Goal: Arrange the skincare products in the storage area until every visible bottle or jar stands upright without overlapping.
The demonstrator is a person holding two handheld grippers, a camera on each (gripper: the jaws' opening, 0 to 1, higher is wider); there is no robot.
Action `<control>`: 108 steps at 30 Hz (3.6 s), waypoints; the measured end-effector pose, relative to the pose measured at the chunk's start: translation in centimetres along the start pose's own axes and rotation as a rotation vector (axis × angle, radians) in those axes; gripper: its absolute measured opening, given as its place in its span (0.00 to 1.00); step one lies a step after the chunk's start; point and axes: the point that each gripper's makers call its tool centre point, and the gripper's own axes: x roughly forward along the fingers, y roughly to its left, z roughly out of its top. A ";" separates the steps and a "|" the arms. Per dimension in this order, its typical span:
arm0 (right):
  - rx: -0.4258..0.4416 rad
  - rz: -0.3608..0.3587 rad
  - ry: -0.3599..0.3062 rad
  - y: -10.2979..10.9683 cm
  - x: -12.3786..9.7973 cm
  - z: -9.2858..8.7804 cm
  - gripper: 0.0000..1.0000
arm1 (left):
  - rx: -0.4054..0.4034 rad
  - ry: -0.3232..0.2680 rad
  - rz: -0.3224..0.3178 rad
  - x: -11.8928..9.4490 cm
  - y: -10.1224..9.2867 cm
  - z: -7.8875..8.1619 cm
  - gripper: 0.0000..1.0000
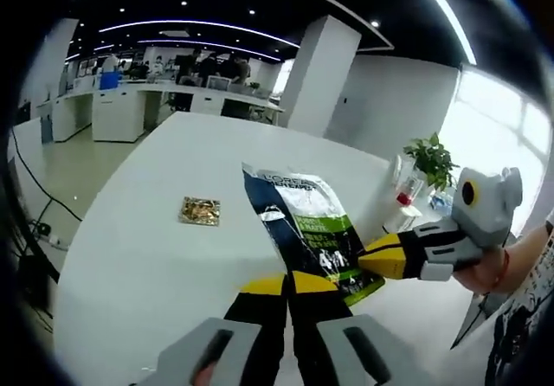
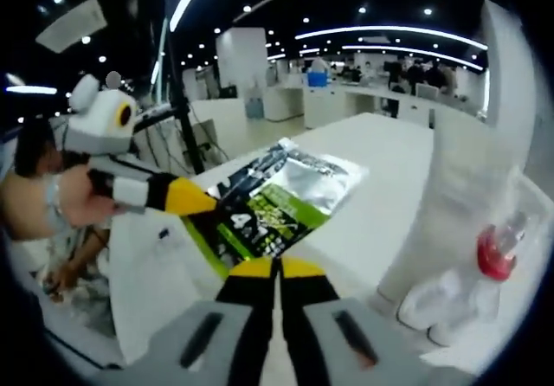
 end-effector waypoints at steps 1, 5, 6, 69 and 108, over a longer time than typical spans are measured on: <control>0.001 -0.008 -0.001 -0.4 -0.2 -0.2 0.00 | -0.008 0.002 -0.007 0.2 -0.3 0.0 0.00; 0.009 -0.029 -0.001 -1.2 -0.9 -0.6 0.00 | -0.012 0.010 -0.020 1.0 -1.2 -0.1 0.00; 0.000 -0.039 -0.002 -1.5 -1.1 -0.7 0.00 | -0.010 0.012 -0.022 1.3 -1.5 -0.2 0.00; -0.351 -0.221 0.159 -5.1 -0.3 -6.7 0.04 | 0.107 0.126 0.135 6.8 0.7 -5.0 0.05; -0.344 -0.107 0.151 -3.4 0.6 -8.2 0.00 | 0.373 0.110 0.167 7.4 0.2 -6.0 0.01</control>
